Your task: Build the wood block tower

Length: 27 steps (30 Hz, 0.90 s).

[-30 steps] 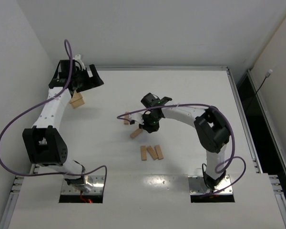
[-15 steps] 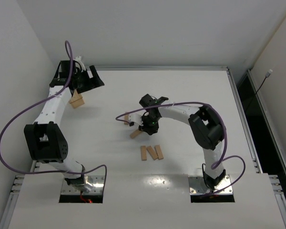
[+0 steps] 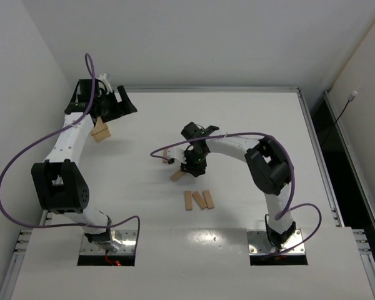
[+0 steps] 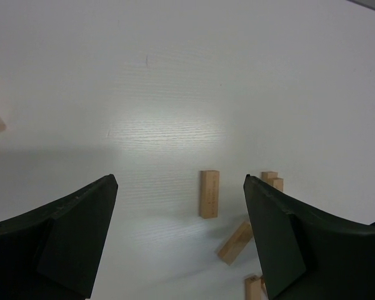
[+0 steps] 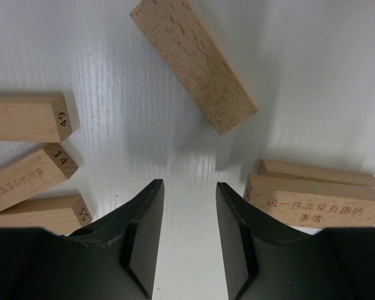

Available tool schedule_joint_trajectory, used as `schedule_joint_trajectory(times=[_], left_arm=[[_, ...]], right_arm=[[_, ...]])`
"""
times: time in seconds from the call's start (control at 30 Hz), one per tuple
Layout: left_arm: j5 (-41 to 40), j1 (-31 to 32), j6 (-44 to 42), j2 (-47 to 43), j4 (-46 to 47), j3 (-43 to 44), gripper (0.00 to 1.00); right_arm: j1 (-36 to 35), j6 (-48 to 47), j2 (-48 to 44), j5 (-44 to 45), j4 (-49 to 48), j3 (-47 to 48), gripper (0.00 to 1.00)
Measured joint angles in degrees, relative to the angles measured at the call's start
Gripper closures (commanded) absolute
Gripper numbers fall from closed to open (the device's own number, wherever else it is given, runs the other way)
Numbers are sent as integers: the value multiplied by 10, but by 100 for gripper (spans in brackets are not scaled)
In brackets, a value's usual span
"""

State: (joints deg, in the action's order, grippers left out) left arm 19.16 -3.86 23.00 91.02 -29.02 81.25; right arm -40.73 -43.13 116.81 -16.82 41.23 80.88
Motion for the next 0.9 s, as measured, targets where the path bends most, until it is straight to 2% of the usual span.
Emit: schedule_joint_trajectory(times=[0.47, 0.6, 0.9], left_arm=[[6, 0, 2, 0, 5, -1, 21], [6, 0, 2, 0, 5, -1, 21], [6, 0, 2, 0, 5, -1, 23]], right_arm=[[2, 0, 4, 3, 0, 1, 58], [2, 0, 4, 4, 0, 1, 54], [2, 0, 4, 4, -1, 1, 53]])
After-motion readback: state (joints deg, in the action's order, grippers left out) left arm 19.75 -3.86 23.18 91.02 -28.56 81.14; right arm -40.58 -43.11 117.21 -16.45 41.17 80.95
